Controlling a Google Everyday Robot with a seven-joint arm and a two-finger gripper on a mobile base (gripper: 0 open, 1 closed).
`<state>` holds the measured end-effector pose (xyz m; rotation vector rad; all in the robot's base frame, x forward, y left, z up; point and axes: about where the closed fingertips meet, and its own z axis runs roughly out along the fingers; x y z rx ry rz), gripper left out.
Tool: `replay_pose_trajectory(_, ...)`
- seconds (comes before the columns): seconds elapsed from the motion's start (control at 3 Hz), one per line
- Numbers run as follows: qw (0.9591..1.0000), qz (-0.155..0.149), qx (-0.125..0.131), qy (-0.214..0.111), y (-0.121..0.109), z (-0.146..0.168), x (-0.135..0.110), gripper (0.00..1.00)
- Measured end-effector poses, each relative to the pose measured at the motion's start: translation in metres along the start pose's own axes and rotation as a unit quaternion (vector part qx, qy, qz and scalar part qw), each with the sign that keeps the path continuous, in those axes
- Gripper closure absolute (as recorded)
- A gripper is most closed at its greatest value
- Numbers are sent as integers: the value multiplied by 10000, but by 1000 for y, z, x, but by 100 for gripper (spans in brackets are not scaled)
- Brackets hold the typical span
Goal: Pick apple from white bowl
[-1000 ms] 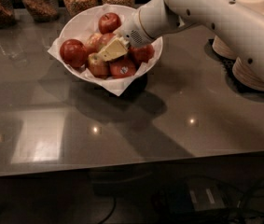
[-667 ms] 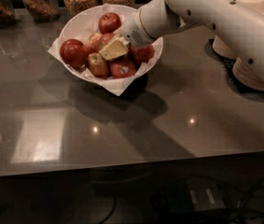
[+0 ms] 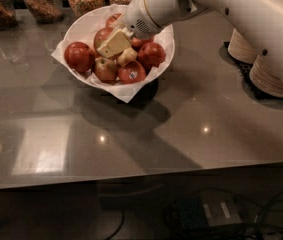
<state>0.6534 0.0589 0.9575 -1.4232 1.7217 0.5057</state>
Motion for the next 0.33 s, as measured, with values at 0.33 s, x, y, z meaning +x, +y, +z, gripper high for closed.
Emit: replay_pose_trajectory(0.33, 9994, -332, -136, -19, 0, -13, -24, 100)
